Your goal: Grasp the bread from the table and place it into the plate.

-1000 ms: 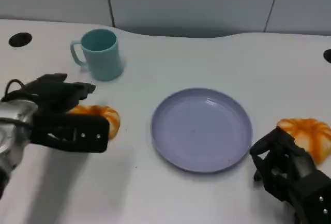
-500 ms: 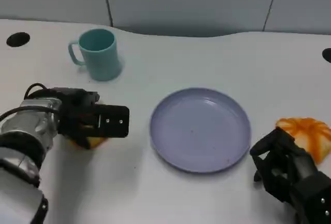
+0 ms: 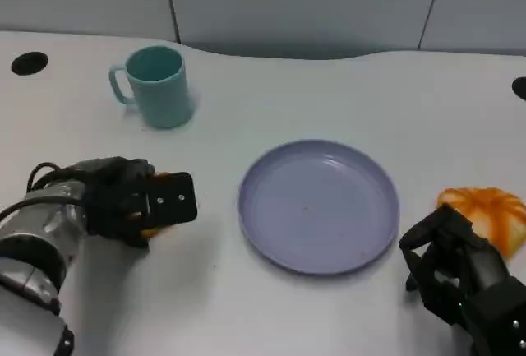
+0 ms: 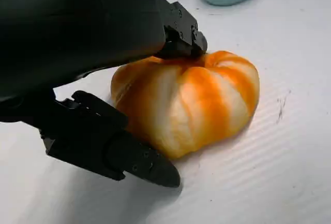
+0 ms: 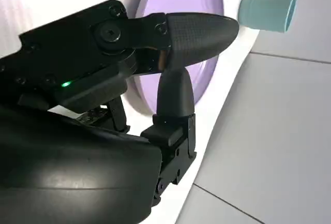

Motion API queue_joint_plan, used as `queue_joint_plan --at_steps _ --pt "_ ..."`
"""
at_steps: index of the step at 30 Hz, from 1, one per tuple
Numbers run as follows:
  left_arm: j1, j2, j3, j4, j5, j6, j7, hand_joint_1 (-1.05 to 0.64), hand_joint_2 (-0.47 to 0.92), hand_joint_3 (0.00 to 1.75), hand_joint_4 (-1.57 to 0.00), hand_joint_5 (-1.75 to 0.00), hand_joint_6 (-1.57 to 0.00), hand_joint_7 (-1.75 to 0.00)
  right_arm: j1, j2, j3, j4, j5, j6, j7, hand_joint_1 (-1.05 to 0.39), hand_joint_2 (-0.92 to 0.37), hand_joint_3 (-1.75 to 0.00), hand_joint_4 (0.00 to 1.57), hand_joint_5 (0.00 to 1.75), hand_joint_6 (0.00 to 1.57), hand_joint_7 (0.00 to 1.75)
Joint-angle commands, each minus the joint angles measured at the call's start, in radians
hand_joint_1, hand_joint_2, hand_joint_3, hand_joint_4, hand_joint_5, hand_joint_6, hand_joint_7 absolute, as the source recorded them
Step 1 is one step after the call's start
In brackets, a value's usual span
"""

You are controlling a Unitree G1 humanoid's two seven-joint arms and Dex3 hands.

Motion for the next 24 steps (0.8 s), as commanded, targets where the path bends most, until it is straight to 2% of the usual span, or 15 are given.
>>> queue_joint_plan --at_steps 1,3,6,13,16,24 --pt "0.045 0.016 -0.037 0.01 0.034 -0.01 0.125 -0.2 0.82 0.0 -0.44 -1.57 -0.38 -1.52 0.013 -0.008 -0.005 -0.017 0.017 0.018 0.006 -0.24 -0.92 -0.45 0.62 1.75 0.4 1.75" --pt "0.056 0.011 -0.054 0.01 0.05 -0.006 0.224 -0.23 0.83 0.01 -0.65 -1.71 -0.49 -1.7 0.017 -0.007 -0.005 -0.021 0.015 0.014 0.002 -0.25 -0.92 -0.45 0.62 1.75 0.4 1.75" --pt "0.072 0.001 -0.031 0.012 0.021 -0.016 0.299 -0.23 0.89 0.04 -0.8 -1.74 -0.6 -1.74 0.019 -0.007 -0.003 -0.027 0.011 0.021 0.0 -0.26 -0.92 -0.45 0.63 1.75 0.4 1.75" --pt "0.1 0.006 0.052 0.004 -0.074 -0.103 0.301 -0.18 0.91 0.07 -0.82 -1.75 -0.61 -1.75 0.011 -0.009 -0.004 -0.009 0.016 0.006 0.005 -0.28 -0.92 -0.45 0.65 1.75 0.42 1.75" --pt "0.116 0.01 0.093 -0.005 -0.116 -0.163 0.308 -0.16 0.88 0.05 -0.84 -1.75 -0.65 -1.75 0.016 -0.001 -0.004 -0.026 0.023 0.031 0.006 -0.29 -0.92 -0.44 0.63 1.75 0.41 1.75" --pt "0.13 0.032 0.215 -0.053 -0.251 -0.327 0.214 -0.14 0.86 0.03 -0.85 -1.75 -0.69 -1.75 0.009 0.003 0.004 -0.013 0.003 0.018 -0.011 -0.28 -0.92 -0.44 0.65 1.75 0.41 1.74"
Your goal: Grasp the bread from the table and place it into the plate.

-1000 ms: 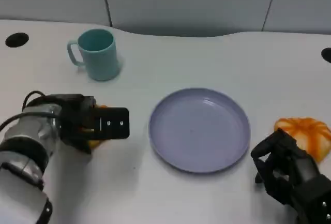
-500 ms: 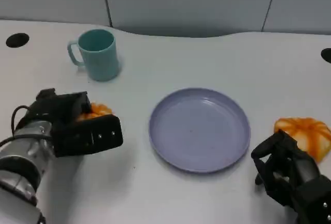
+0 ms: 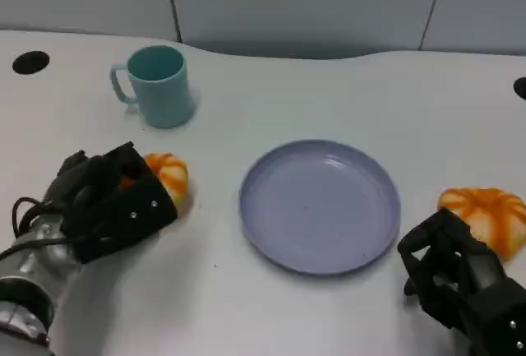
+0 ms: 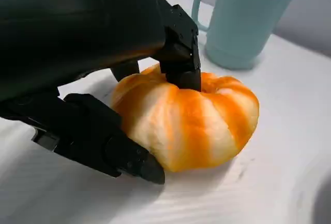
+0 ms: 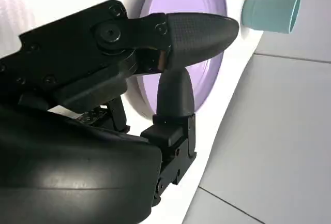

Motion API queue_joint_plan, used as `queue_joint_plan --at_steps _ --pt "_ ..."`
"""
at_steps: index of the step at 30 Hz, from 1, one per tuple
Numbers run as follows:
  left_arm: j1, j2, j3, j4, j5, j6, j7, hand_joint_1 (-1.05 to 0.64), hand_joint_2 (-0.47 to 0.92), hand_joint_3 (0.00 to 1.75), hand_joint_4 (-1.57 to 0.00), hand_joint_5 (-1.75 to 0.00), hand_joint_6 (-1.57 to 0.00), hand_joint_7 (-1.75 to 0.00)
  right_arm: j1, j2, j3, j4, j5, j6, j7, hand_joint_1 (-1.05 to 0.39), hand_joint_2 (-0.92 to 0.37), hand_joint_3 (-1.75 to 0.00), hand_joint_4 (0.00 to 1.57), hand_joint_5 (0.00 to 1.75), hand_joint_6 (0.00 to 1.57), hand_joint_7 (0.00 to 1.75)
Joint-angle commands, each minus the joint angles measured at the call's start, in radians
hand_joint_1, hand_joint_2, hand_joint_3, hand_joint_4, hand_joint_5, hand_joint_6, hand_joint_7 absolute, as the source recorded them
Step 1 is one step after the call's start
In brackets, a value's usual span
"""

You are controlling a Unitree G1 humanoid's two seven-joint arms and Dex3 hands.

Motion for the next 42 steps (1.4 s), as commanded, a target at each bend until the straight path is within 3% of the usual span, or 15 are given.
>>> queue_joint_plan --at_steps 1,7,13,22,33,40,41,42 --pt "0.003 0.029 0.077 -0.047 -0.094 -0.103 -0.08 -0.13 0.86 0.03 -0.85 -1.75 -0.69 -1.75 -0.001 -0.002 0.0 -0.001 0.007 -0.012 -0.008 -0.28 -0.92 -0.44 0.66 1.75 0.41 1.74" --pt "-0.029 0.021 0.111 -0.167 -0.156 -0.241 -0.186 -0.15 0.89 0.05 -0.77 -1.75 -0.61 -1.75 -0.008 0.001 0.002 0.004 0.012 -0.014 -0.001 -0.26 -0.92 -0.44 0.68 1.75 0.43 1.75" --pt "-0.08 -0.019 0.073 -0.236 -0.125 -0.265 -0.212 -0.15 0.88 0.03 -0.75 -1.75 -0.58 -1.75 -0.022 0.003 -0.002 0.035 0.023 -0.04 0.004 -0.27 -0.92 -0.43 0.71 1.75 0.45 1.75" --pt "-0.257 -0.182 -0.068 -0.16 -0.005 -0.136 -0.251 -0.14 0.86 0.02 -0.85 -1.75 -0.62 -1.75 -0.013 0.013 0.001 -0.011 0.019 0.047 0.002 -0.29 -0.92 -0.42 0.68 1.75 0.4 1.74" --pt "-0.326 -0.276 -0.227 -0.058 0.159 -0.004 -0.212 -0.15 0.89 0.04 -0.88 -1.75 -0.67 -1.75 0.001 0.005 -0.008 -0.053 0.022 0.092 0.007 -0.28 -0.92 -0.43 0.64 1.75 0.37 1.73" --pt "-0.336 -0.265 -0.291 -0.043 0.225 0.009 -0.212 -0.29 0.84 0.01 -0.62 -1.75 -0.46 -1.75 0.008 0.01 -0.011 -0.058 0.031 0.092 0.013 -0.26 -0.92 -0.45 0.62 1.75 0.38 1.75" --pt "-0.338 -0.261 -0.296 -0.042 0.228 0.006 -0.224 -0.32 0.84 0.01 -0.56 -1.67 -0.44 -1.66 0.009 0.011 -0.011 -0.06 0.03 0.094 0.011 -0.26 -0.92 -0.45 0.62 1.75 0.38 1.75" --pt "-0.342 -0.257 -0.299 -0.042 0.228 0.002 -0.243 -0.38 0.84 0.01 -0.52 -1.44 -0.47 -1.38 0.008 0.009 -0.011 -0.055 0.027 0.085 0.01 -0.26 -0.92 -0.45 0.62 1.75 0.38 1.75"
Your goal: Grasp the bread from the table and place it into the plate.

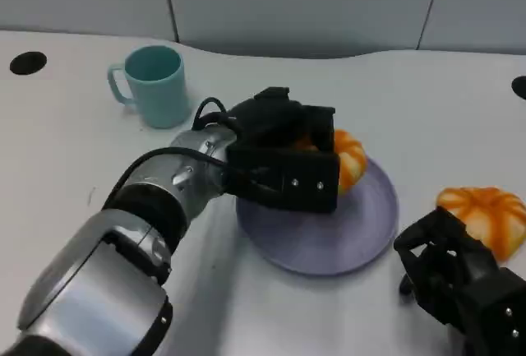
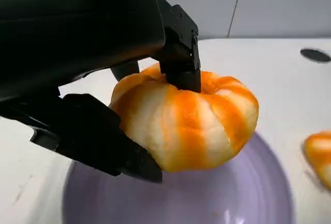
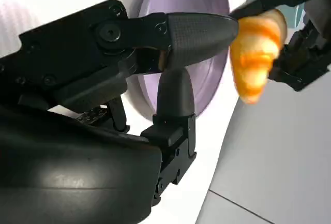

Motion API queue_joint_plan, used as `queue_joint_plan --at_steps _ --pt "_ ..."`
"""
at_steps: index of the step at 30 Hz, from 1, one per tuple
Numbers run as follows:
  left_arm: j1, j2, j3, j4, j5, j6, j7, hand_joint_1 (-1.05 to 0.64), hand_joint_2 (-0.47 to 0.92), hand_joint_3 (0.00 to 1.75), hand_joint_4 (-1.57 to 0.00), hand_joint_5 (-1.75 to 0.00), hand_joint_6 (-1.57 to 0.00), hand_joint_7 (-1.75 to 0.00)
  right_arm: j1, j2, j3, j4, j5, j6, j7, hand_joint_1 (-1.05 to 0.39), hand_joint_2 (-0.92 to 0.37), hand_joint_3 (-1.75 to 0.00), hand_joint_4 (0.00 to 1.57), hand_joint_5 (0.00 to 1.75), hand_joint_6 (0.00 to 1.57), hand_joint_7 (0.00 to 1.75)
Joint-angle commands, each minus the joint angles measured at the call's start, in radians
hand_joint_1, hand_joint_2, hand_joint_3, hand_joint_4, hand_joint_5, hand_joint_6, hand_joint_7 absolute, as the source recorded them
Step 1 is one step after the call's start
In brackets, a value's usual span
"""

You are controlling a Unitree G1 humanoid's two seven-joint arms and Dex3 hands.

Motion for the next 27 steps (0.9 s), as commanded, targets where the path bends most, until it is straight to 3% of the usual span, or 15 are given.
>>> queue_joint_plan --at_steps 1,3,4,5,6,10,11,13,16,26,27 --pt "-0.032 0.023 -0.021 0.006 0.015 -0.01 -0.032 -0.44 0.84 0.0 -0.49 -1.15 -0.53 -0.96 0.007 -0.013 -0.006 -0.013 0.009 -0.009 -0.004 -0.26 -0.92 -0.45 0.62 1.75 0.38 1.75" --pt "-0.037 0.026 -0.033 0.006 0.021 -0.006 -0.053 -0.5 0.85 0.0 -0.44 -0.78 -0.58 -0.45 0.005 -0.014 -0.006 -0.005 0.01 -0.023 -0.002 -0.26 -0.92 -0.45 0.63 1.75 0.39 1.75" --pt "-0.04 0.028 -0.04 0.006 0.025 -0.005 -0.067 -0.51 0.85 0.0 -0.45 -0.64 -0.62 -0.27 0.006 -0.013 -0.006 -0.009 0.012 -0.013 0.0 -0.26 -0.92 -0.45 0.63 1.75 0.39 1.75" --pt "-0.042 0.029 -0.046 0.006 0.028 -0.004 -0.078 -0.55 0.86 0.0 -0.35 -0.44 -0.54 -0.11 0.006 -0.012 -0.007 -0.012 0.014 -0.005 0.001 -0.28 -0.92 -0.46 0.62 1.75 0.39 1.75" --pt "-0.043 0.03 -0.053 0.006 0.032 -0.004 -0.083 -0.56 0.86 0.0 -0.33 -0.35 -0.51 -0.06 0.007 -0.011 -0.008 -0.016 0.017 0.002 0.003 -0.28 -0.92 -0.46 0.62 1.75 0.38 1.75" --pt "-0.043 0.032 -0.064 0.007 0.039 -0.009 -0.085 -0.61 0.87 0.0 -0.26 -0.23 -0.41 0.0 0.007 -0.008 -0.009 -0.019 0.024 0.007 0.007 -0.28 -0.92 -0.46 0.61 1.75 0.38 1.75" --pt "-0.041 0.033 -0.065 0.008 0.042 -0.012 -0.081 -0.7 0.88 0.0 -0.15 -0.17 -0.29 0.0 0.007 -0.007 -0.008 -0.019 0.024 0.005 0.006 -0.27 -0.92 -0.46 0.62 1.75 0.38 1.75" --pt "-0.039 0.032 -0.065 0.011 0.042 -0.016 -0.08 -0.78 0.88 0.0 -0.05 -0.12 -0.19 0.0 0.006 -0.008 -0.006 -0.015 0.026 0.0 0.007 -0.28 -0.92 -0.46 0.63 1.75 0.38 1.75" --pt "-0.048 0.03 -0.067 0.017 0.04 -0.001 -0.103 -0.9 0.91 0.01 0.0 -0.01 -0.08 0.0 0.005 -0.011 -0.006 -0.014 0.027 -0.001 0.009 -0.29 -0.92 -0.45 0.63 1.75 0.38 1.75" --pt "-0.05 0.07 0.029 0.004 -0.059 -0.014 -0.201 -0.96 0.92 0.02 0.0 0.0 -0.01 0.0 -0.002 -0.013 -0.011 -0.007 0.033 0.007 0.012 -0.29 -0.92 -0.44 0.63 1.75 0.39 1.75" --pt "-0.027 0.089 0.098 -0.009 -0.137 -0.036 -0.24 -0.96 0.92 0.02 0.0 0.0 0.0 0.0 -0.004 -0.016 -0.012 0.001 0.033 0.001 0.013 -0.29 -0.92 -0.44 0.63 1.75 0.39 1.75"
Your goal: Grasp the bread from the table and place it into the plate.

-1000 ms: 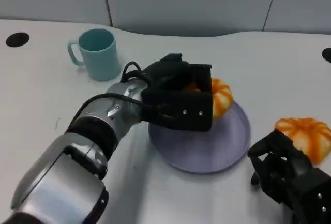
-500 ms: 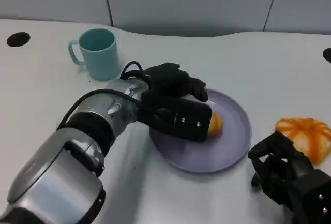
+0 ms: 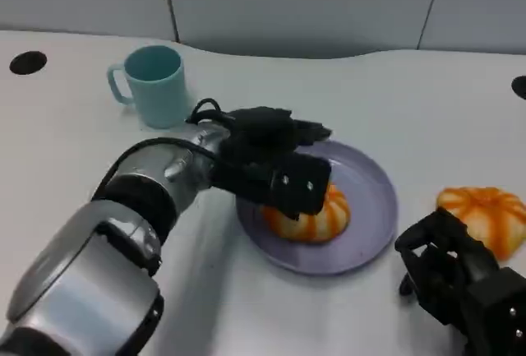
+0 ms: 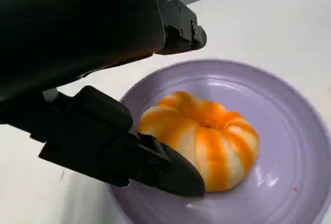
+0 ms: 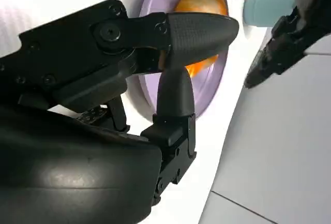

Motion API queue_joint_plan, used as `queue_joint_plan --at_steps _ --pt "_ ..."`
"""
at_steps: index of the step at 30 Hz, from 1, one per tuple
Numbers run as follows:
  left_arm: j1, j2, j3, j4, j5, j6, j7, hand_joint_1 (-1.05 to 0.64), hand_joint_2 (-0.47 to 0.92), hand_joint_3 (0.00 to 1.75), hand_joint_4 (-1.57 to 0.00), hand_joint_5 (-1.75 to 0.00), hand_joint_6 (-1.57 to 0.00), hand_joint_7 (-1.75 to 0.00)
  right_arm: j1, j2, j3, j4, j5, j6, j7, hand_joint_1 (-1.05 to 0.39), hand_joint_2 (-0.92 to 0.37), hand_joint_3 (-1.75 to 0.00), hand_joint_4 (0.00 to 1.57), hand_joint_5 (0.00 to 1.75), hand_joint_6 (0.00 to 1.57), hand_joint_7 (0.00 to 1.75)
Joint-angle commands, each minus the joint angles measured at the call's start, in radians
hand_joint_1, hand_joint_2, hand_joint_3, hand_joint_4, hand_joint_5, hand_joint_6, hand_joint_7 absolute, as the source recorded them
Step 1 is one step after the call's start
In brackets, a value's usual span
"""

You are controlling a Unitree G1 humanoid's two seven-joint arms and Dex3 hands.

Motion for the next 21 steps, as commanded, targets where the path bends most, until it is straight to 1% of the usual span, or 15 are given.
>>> queue_joint_plan --at_steps 1,3,6,8,10,13,14,15,17,20,21 --pt "0.024 0.065 0.157 -0.034 -0.174 -0.059 -0.102 -0.96 0.92 0.02 0.0 0.0 -0.01 -0.01 -0.007 -0.018 -0.01 0.008 0.012 -0.009 0.003 -0.29 -0.92 -0.44 0.63 1.75 0.39 1.75" --pt "0.051 0.088 0.227 -0.053 -0.255 -0.087 -0.155 -0.95 0.92 0.06 0.0 0.0 -0.02 -0.01 -0.009 -0.019 -0.011 0.015 0.012 -0.017 0.004 -0.29 -0.92 -0.44 0.63 1.75 0.38 1.75" --pt "0.058 0.093 0.239 -0.064 -0.27 -0.09 -0.178 -0.95 0.92 0.07 0.0 0.0 -0.02 -0.01 -0.01 -0.019 -0.011 0.018 0.012 -0.019 0.005 -0.29 -0.92 -0.44 0.63 1.75 0.38 1.75" --pt "0.16 0.139 0.391 -0.134 -0.48 -0.115 -0.361 -0.94 0.92 0.07 0.0 0.0 -0.04 -0.02 -0.015 -0.019 -0.013 0.022 0.004 -0.016 -0.009 -0.28 -0.92 -0.44 0.63 1.75 0.39 1.75" --pt "0.265 0.177 0.506 -0.22 -0.65 -0.114 -0.502 -0.93 0.92 0.09 -0.01 0.0 -0.07 -0.03 -0.017 -0.02 -0.016 0.016 0.001 0.003 -0.015 -0.3 -0.92 -0.43 0.65 1.75 0.4 1.75" --pt "0.352 0.2 0.558 -0.322 -0.736 -0.088 -0.57 -0.96 0.92 0.14 -0.06 -0.03 -0.1 -0.04 -0.014 -0.019 -0.018 0.001 0.01 0.022 -0.01 -0.3 -0.92 -0.43 0.64 1.75 0.37 1.74" --pt "0.409 0.213 0.589 -0.376 -0.783 -0.086 -0.595 -0.96 0.92 0.14 -0.07 -0.04 -0.1 -0.04 -0.013 -0.019 -0.018 -0.001 0.007 0.021 -0.014 -0.3 -0.92 -0.43 0.63 1.75 0.37 1.74" --pt "0.466 0.22 0.623 -0.429 -0.835 -0.071 -0.614 -0.91 0.92 0.17 -0.19 -0.1 -0.16 -0.06 -0.012 -0.018 -0.018 -0.003 0.006 0.021 -0.016 -0.29 -0.92 -0.43 0.63 1.75 0.37 1.74" --pt "0.573 0.227 0.676 -0.533 -0.916 -0.022 -0.623 -0.84 0.92 0.18 -0.33 -0.18 -0.25 -0.08 -0.013 -0.022 -0.014 -0.003 -0.004 0.022 -0.022 -0.29 -0.92 -0.42 0.64 1.75 0.38 1.74" --pt "0.706 0.217 0.707 -0.646 -0.96 0.02 -0.592 -0.76 0.92 0.17 -0.46 -0.27 -0.31 -0.09 -0.014 -0.022 -0.014 -0.001 -0.001 0.025 -0.02 -0.31 -0.92 -0.42 0.64 1.75 0.38 1.74" --pt "0.753 0.209 0.714 -0.67 -0.968 0.028 -0.58 -0.73 0.92 0.18 -0.46 -0.45 -0.38 -0.08 -0.013 -0.021 -0.014 -0.002 0.001 0.025 -0.02 -0.31 -0.92 -0.42 0.64 1.75 0.38 1.74"
